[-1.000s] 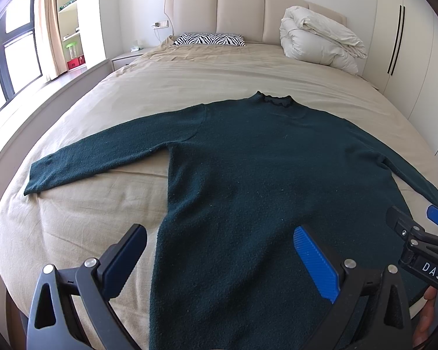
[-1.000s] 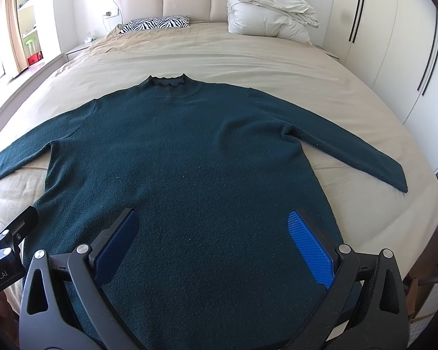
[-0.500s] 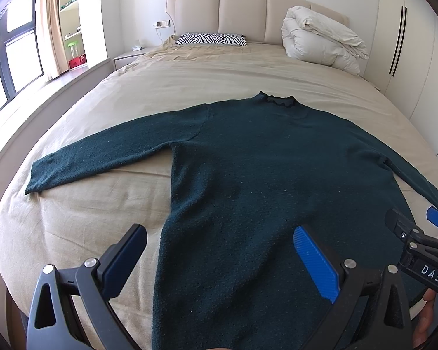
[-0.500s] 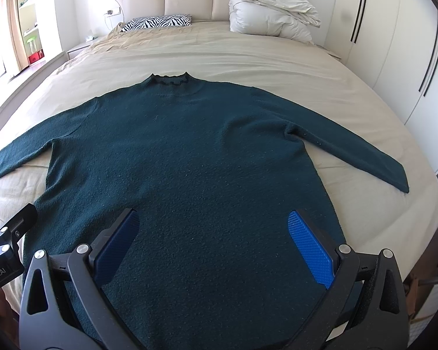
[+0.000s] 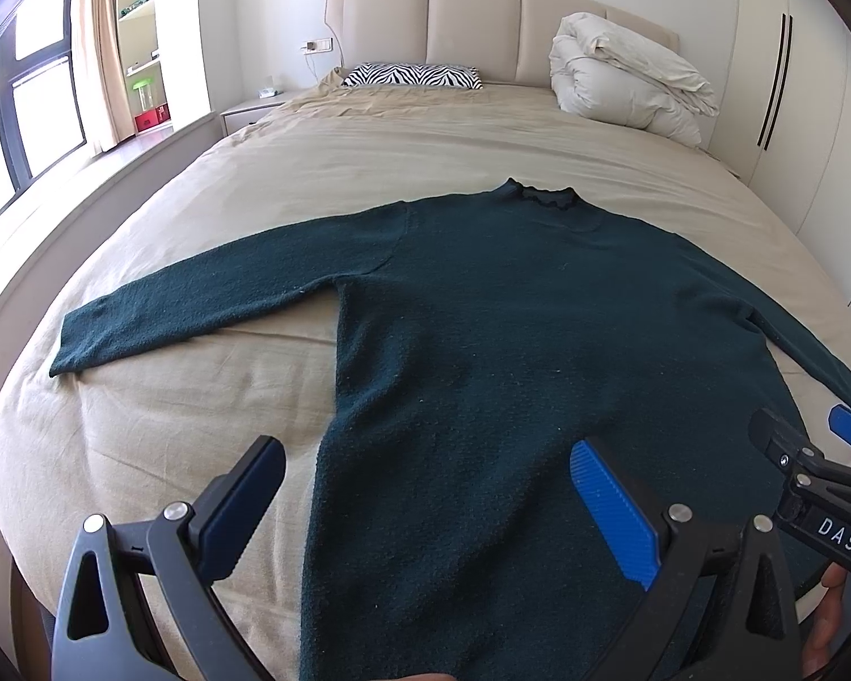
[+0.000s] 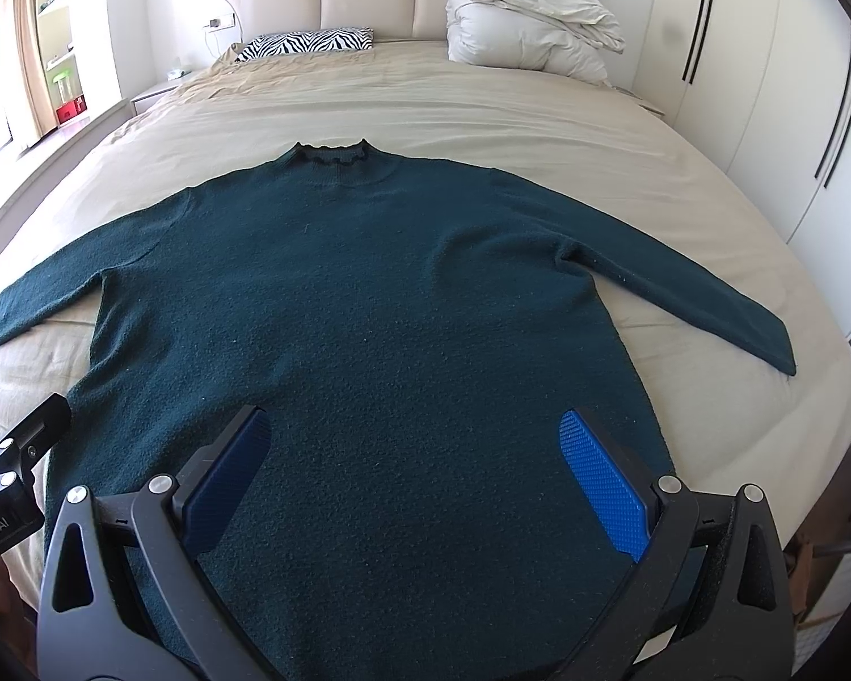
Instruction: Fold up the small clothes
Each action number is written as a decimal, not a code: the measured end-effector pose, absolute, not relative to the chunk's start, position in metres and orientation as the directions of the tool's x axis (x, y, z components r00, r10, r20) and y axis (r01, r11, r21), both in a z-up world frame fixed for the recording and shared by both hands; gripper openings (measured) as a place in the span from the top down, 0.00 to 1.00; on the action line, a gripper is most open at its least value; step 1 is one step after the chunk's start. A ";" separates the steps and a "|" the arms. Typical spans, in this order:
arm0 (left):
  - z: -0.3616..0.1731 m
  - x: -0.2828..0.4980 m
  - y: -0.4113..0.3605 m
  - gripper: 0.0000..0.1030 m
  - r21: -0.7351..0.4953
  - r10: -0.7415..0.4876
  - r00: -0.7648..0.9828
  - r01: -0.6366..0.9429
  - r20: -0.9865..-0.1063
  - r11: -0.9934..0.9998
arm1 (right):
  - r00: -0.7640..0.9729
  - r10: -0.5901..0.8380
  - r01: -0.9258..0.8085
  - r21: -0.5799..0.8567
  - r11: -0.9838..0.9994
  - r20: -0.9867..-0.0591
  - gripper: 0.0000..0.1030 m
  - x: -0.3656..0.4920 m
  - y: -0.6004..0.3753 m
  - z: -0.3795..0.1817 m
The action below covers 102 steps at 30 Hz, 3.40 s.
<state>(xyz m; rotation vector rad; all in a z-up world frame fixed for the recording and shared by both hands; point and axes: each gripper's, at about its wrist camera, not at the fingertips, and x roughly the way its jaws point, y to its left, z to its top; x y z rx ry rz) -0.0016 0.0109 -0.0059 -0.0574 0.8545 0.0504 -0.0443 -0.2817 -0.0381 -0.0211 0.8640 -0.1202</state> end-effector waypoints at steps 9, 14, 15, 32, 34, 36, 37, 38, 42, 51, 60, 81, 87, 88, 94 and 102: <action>-0.005 -0.002 0.014 0.00 -0.033 0.021 0.655 -0.070 -0.756 0.997 | 0.642 -0.112 0.093 -0.067 0.993 -0.759 0.00 -0.042 -0.281 -0.039; -0.005 -0.002 0.013 0.00 -0.033 0.022 0.655 -0.071 -0.756 0.997 | 0.642 -0.112 0.094 -0.067 0.993 -0.759 0.00 -0.043 -0.281 -0.039; -0.005 -0.002 0.013 0.00 -0.033 0.021 0.654 -0.071 -0.756 0.997 | 0.642 -0.112 0.094 -0.067 0.993 -0.759 0.00 -0.043 -0.280 -0.039; -0.009 -0.002 0.015 0.00 -0.066 -0.015 0.644 -0.056 -0.765 0.996 | 0.638 -0.111 0.091 -0.068 0.993 -0.762 0.00 -0.042 -0.279 -0.041; -0.010 -0.003 0.018 0.00 -0.085 -0.030 0.641 -0.056 -0.767 0.995 | 0.637 -0.111 0.090 -0.068 0.994 -0.763 0.00 -0.042 -0.279 -0.041; -0.012 -0.005 0.023 0.00 -0.111 -0.055 0.633 -0.049 -0.772 0.993 | 0.637 -0.111 0.089 -0.070 0.994 -0.763 0.00 -0.041 -0.278 -0.042; -0.013 -0.007 0.026 0.00 -0.133 -0.079 0.626 -0.040 -0.776 0.990 | 0.637 -0.110 0.088 -0.070 0.994 -0.763 0.00 -0.040 -0.278 -0.043; -0.015 -0.008 0.031 0.00 -0.164 -0.112 0.613 -0.028 -0.782 0.986 | 0.638 -0.110 0.089 -0.069 0.994 -0.762 0.00 -0.039 -0.278 -0.043; -0.023 -0.015 0.056 0.00 -0.258 -0.198 0.575 -0.025 -0.794 0.966 | 0.633 -0.105 0.087 -0.064 0.994 -0.767 0.00 -0.033 -0.276 -0.046; -0.001 -0.011 0.171 0.00 -0.445 -0.238 0.698 -0.128 -0.676 0.886 | 0.626 -0.069 0.023 -0.070 0.997 -0.777 0.00 -0.009 -0.245 -0.047; -0.016 -0.025 0.323 0.00 -0.723 -0.053 0.858 -0.395 -0.511 0.566 | 0.619 -0.032 -0.042 -0.074 0.996 -0.784 0.00 0.019 -0.200 -0.050; -0.120 0.047 0.408 0.91 -0.847 0.002 0.850 -0.525 -0.526 0.083 | 0.594 0.038 -0.062 0.001 0.998 -0.803 0.00 0.039 -0.200 -0.063; -0.030 0.100 0.341 0.90 -0.734 -0.025 0.862 -0.417 -0.507 0.536 | 0.601 0.106 -0.033 0.108 0.994 -0.793 0.00 0.041 -0.229 -0.063; -0.012 0.113 0.313 0.90 -0.678 -0.041 0.859 -0.372 -0.510 0.634 | 0.601 0.119 -0.027 0.129 0.991 -0.791 0.00 0.042 -0.235 -0.062; 0.021 0.147 0.110 0.90 -0.198 -0.091 0.822 -0.027 -0.563 0.980 | 0.599 0.290 -0.002 0.361 0.933 -0.746 0.00 0.061 -0.277 -0.055; -0.064 0.109 -0.025 0.90 0.267 0.039 0.787 0.162 -0.615 0.950 | 0.483 0.645 -0.109 0.691 0.715 -0.592 0.20 0.116 -0.294 -0.060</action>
